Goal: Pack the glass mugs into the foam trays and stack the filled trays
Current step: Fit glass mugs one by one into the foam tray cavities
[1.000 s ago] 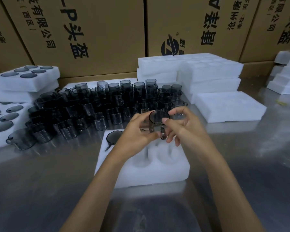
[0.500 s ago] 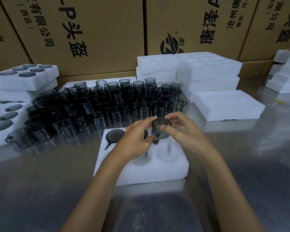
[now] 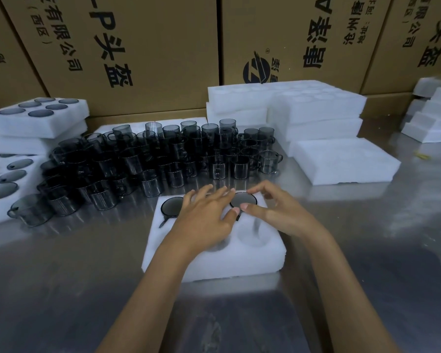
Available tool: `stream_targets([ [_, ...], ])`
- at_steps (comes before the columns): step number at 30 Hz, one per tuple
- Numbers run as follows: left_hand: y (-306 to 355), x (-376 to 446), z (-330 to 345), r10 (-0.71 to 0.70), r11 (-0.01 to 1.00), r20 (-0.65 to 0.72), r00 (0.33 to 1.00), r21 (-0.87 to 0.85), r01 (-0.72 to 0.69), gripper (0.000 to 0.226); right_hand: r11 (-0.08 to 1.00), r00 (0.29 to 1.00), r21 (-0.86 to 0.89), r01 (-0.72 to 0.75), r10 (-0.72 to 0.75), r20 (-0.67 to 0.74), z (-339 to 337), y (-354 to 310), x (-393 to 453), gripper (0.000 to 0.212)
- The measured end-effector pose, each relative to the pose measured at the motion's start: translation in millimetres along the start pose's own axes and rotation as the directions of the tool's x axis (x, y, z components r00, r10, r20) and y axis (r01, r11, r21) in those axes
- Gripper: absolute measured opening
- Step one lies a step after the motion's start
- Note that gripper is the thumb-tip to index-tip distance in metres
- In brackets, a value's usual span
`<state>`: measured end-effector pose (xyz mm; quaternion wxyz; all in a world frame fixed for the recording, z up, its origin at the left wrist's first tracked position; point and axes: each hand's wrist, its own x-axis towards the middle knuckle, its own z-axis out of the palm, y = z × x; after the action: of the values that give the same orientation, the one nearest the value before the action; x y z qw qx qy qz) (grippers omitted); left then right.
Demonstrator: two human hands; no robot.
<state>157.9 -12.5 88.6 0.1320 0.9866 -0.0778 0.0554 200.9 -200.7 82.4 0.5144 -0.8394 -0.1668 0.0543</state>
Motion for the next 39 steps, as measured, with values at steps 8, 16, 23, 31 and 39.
stream_targets([
  [8, -4.2, -2.2, -19.5, -0.14, 0.82, -0.225, 0.964, -0.572, -0.014, 0.046, 0.973, 0.994, 0.231, -0.008, 0.032, -0.1, 8.5, -0.9, 1.2, 0.027],
  [16, -84.9, 7.0, -52.4, -0.566, 0.812, -0.504, 0.652, -0.475, 0.338, 0.052, 0.904, 0.976, 0.427, -0.033, 0.121, -0.181, 37.6, -7.4, 4.4, 0.023],
  [23, -135.3, 37.6, -60.0, -0.425, 0.868, -0.476, 0.77, 0.027, 0.496, 0.05, 0.911, 0.979, 0.386, -0.143, 0.186, -0.077, 31.7, -5.4, 5.4, 0.017],
  [31, -140.0, 30.7, -65.6, -0.267, 0.948, -0.507, 0.82, 0.016, 0.318, 0.02, 0.934, 0.975, 0.358, -0.021, 0.099, -0.201, 38.6, -9.2, 8.3, 0.02],
  [39, -76.1, -6.4, -63.6, -0.165, 0.957, -0.563, 0.81, -0.291, -0.008, 0.013, 0.948, 0.903, 0.241, 0.206, -0.089, -0.421, 29.9, -25.5, 11.6, 0.014],
])
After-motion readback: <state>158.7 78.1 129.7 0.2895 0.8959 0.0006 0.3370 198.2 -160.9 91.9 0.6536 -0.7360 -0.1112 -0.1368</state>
